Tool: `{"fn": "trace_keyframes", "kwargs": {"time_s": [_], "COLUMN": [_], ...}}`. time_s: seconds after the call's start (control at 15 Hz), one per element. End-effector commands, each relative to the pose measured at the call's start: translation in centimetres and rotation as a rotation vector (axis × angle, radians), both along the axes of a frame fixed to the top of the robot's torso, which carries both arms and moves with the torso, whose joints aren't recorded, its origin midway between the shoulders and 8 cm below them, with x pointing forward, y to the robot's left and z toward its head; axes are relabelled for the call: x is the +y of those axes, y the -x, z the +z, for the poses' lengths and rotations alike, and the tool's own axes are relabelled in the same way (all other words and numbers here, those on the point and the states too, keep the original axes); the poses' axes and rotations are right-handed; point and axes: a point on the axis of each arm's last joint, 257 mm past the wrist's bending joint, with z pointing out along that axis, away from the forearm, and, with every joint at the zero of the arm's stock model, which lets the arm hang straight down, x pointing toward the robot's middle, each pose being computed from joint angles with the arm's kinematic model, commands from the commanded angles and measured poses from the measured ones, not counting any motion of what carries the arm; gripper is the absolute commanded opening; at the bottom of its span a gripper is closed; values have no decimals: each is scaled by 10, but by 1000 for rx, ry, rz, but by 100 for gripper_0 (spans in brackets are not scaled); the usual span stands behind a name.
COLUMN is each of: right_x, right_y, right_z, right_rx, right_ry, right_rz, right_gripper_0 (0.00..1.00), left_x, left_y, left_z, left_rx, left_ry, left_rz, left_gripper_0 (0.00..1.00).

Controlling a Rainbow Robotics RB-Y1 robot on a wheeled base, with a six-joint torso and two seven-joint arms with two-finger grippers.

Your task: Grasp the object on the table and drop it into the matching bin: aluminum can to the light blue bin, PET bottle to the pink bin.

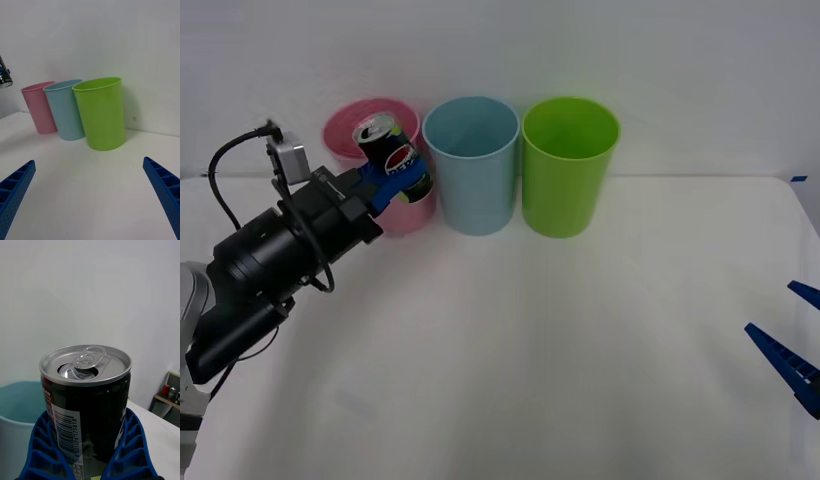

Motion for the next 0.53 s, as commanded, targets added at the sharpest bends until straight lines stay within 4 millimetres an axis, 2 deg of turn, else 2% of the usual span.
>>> {"fn": "trace_keyframes", "kwargs": {"time_s": [0.07,0.53], "right_x": [0,0], "right_y": [0,0], "right_z": [0,0], "right_rx": [0,0], "right_ry": [0,0], "right_rz": [0,0], "right_gripper_0": [100,100], "left_x": [-5,-13], "left_y": [-13,-46], "left_z": [13,48], "left_rx": [-10,34], "left_ry": [5,38], "left_rz": [27,52], "left_gripper_0": [2,3]}}
